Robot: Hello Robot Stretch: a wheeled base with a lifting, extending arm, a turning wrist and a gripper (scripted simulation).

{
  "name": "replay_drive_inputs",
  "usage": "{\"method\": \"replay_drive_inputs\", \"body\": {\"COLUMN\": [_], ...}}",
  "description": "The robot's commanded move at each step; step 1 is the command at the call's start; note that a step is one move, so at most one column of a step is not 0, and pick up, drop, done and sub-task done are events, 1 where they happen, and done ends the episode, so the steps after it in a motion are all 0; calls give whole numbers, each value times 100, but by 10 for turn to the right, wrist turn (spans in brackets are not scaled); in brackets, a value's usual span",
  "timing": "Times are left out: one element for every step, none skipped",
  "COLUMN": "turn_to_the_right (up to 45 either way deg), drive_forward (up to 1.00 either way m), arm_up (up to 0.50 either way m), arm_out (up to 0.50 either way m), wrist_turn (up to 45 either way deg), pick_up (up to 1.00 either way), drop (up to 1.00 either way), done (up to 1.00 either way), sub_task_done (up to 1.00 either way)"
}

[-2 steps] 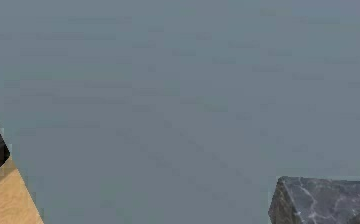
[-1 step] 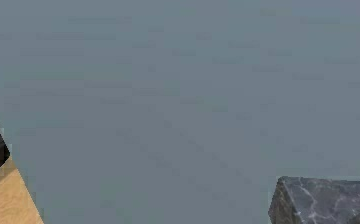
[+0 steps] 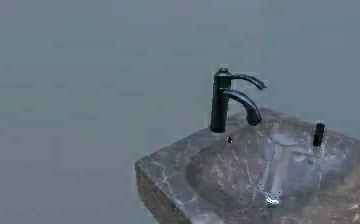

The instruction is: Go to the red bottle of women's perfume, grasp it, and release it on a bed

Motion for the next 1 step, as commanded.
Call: {"method": "replay_drive_inputs", "body": {"turn_to_the_right": [-450], "drive_forward": [0], "arm_up": [0], "arm_out": [0], "wrist_turn": [0], "pick_up": [0], "drop": [0], "done": [0], "sub_task_done": [0]}}
